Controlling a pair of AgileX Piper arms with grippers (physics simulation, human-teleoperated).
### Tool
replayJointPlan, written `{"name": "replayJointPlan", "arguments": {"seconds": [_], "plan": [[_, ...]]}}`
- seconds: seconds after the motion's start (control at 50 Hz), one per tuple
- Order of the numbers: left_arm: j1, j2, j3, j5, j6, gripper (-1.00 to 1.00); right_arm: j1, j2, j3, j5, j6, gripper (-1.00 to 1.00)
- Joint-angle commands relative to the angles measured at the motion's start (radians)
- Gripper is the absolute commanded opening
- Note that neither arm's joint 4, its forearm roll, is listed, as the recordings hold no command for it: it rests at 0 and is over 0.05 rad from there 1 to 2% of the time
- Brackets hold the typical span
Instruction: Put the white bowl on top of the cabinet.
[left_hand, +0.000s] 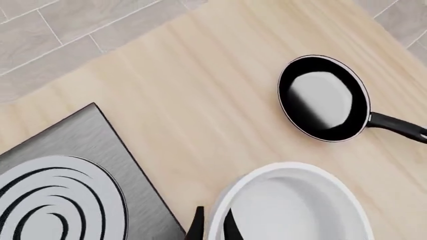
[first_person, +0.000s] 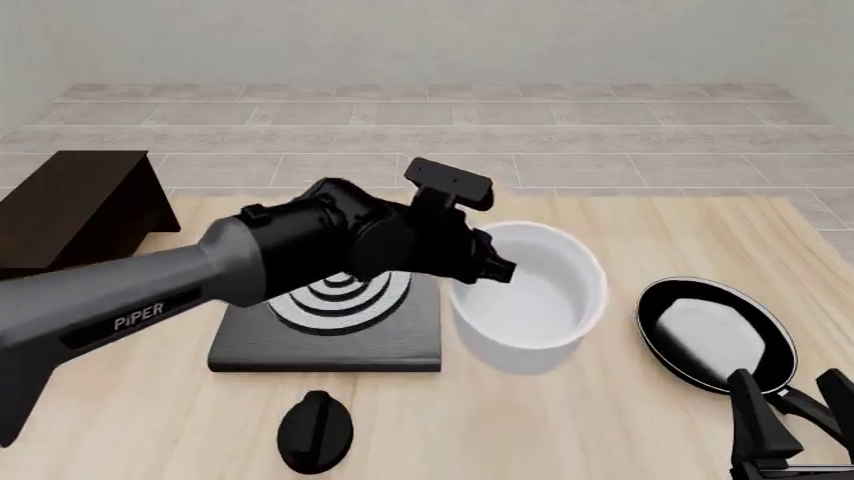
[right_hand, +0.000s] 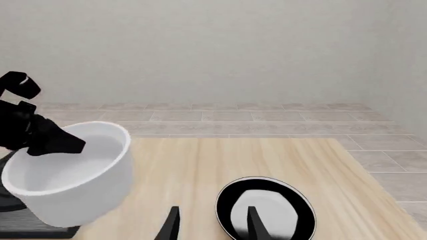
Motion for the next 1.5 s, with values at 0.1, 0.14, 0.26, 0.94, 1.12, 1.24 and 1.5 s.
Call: {"name": "replayJointPlan", "arguments": {"seconds": [0.1,0.14,0.26,0.94,1.12,1.24,1.5], "plan": [[0.073,-0.084,-0.008,0.034,0.015,-1.0,0.0,0.0,0.0,0.0,0.0,1.0],[0.078,-0.094,-0.005,0.037,0.014,-1.0,0.0,0.0,0.0,0.0,0.0,1.0],[0.103,-0.122,-0.001,0.052,0.015,-1.0,0.0,0.0,0.0,0.0,0.0,1.0],[0.356,-0.153,-0.038,0.101,0.08,-1.0,0.0,0.0,0.0,0.0,0.0,1.0],[0.42,-0.169,-0.021,0.096,0.09,-1.0,0.0,0.0,0.0,0.0,0.0,1.0],[0.449,-0.174,-0.02,0.098,0.084,-1.0,0.0,0.0,0.0,0.0,0.0,1.0],[0.533,-0.187,-0.014,0.096,0.096,-1.0,0.0,0.0,0.0,0.0,0.001,1.0]]}}
